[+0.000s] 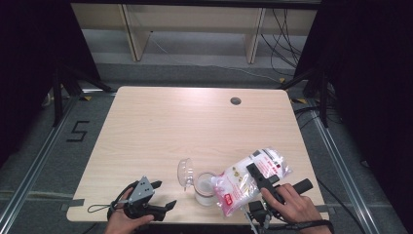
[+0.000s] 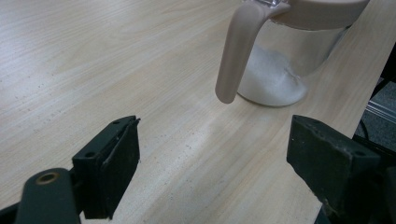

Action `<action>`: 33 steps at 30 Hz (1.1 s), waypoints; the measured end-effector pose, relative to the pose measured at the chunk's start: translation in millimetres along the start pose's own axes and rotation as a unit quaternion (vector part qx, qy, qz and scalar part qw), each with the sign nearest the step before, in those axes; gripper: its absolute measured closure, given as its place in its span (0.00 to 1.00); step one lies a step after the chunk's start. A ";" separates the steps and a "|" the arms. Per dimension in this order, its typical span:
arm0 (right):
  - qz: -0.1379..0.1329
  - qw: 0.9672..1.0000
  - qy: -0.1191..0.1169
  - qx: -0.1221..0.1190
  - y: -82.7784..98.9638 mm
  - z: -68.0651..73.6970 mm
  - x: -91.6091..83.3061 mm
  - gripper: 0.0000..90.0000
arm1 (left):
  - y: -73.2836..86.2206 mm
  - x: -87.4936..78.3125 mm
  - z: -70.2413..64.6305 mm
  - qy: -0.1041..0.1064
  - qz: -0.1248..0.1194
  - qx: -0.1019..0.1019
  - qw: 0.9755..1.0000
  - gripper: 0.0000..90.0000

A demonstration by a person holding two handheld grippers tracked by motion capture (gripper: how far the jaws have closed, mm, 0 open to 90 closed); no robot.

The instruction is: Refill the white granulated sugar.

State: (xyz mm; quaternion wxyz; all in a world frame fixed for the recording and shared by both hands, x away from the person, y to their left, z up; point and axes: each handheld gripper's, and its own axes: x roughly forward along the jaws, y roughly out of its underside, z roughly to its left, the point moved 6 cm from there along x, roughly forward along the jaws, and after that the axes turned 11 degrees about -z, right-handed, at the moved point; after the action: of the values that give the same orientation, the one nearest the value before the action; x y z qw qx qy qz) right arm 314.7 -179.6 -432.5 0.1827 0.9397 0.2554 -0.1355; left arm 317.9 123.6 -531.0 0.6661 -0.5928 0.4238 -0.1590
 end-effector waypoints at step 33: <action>0.011 1.000 0.002 -0.011 -2.2 -0.7 -3.2 0.63 | -0.6 0.7 -1.9 0.003 -0.007 -0.008 1.000 0.19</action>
State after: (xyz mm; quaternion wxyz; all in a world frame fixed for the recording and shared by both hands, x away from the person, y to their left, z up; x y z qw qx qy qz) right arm 310.9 -178.9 -431.4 0.1937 0.9406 0.2470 -0.1292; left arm 317.1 121.7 -530.5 0.6589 -0.6009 0.4225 -0.1619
